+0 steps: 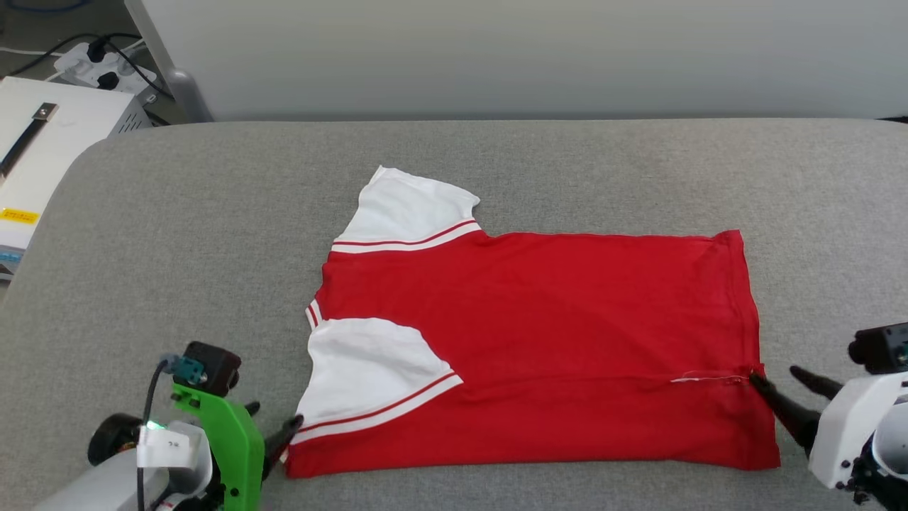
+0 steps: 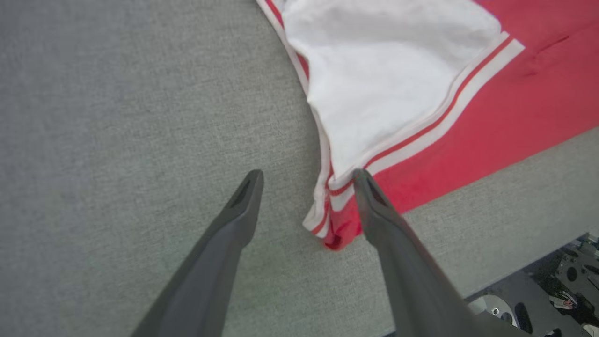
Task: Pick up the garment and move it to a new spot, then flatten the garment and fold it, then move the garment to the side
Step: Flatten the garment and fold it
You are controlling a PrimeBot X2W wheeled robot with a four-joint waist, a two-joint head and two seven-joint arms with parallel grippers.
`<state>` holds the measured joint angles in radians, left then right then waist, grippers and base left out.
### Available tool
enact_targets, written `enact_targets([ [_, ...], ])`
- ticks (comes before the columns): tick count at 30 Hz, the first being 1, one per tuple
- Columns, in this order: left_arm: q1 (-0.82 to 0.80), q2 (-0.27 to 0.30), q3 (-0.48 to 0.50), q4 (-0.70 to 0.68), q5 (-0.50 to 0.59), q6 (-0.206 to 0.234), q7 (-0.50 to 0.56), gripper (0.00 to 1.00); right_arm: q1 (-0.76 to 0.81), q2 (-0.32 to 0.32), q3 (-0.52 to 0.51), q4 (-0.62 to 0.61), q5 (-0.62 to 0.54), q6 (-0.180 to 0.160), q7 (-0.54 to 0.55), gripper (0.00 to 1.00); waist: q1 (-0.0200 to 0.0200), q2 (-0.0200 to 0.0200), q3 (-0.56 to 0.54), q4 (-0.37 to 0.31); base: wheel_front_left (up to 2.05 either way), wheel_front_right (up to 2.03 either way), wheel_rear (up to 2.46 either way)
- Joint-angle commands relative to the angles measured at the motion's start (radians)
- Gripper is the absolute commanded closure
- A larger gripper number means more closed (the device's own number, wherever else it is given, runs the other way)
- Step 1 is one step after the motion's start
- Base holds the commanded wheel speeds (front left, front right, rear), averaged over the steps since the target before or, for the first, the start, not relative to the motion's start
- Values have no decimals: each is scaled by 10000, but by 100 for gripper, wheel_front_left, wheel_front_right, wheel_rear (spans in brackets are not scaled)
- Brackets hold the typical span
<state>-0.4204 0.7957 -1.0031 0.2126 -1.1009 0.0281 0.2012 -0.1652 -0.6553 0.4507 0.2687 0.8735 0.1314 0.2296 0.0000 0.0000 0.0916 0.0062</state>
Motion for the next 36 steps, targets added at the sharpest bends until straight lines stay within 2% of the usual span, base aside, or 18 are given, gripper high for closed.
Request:
enact_targets([
  [1,-265,219,195,-202,295,95,-350,0,44,70,-369,-81,-284,-7,-501,0,0,0,-115,-8,0,0,0],
  [6,-855,570,886,-809,702,438,-1291,0,-28,554,-1772,-391,-1239,-7,-2056,0,0,0,-122,-90,0,0,0],
  [10,-1639,720,1262,-1030,1161,660,-1562,0,-100,1269,-2763,-939,-2152,-7,-3009,0,0,0,133,-230,0,0,0],
  [14,-2693,464,1604,-1059,1421,679,-1620,0,-96,2014,-3445,-1798,-3033,-7,-3581,0,0,0,546,-399,0,0,0],
  [18,-4001,58,1720,-628,1680,397,-1292,0,-98,2639,-3756,-2794,-3788,-7,-3646,0,0,0,1143,-619,0,0,0],
  [20,-4683,-239,1739,-250,1649,143,-975,0,-140,2820,-3774,-3233,-4079,-7,-3579,0,0,0,1479,-736,0,0,0],
  [22,-5424,-369,1455,171,1893,-218,-281,0,-223,2958,-3727,-3590,-4251,-7,-3459,0,0,0,1845,-892,0,0,0],
  [25,-6480,-823,1331,785,1683,-679,770,0,-391,3100,-3650,-3937,-4391,-7,-3270,0,0,0,2392,-1099,0,0,0],
  [30,-7963,-1344,1137,1943,1358,-1099,2437,0,-718,3125,-3555,-4067,-4419,-7,-3207,0,0,0,3275,-1412,0,0,0],
  [36,-9251,-1662,866,3306,618,-1403,4809,0,-1199,3105,-3341,-3988,-4426,-7,-3376,0,0,0,4204,-1817,0,0,0],
])
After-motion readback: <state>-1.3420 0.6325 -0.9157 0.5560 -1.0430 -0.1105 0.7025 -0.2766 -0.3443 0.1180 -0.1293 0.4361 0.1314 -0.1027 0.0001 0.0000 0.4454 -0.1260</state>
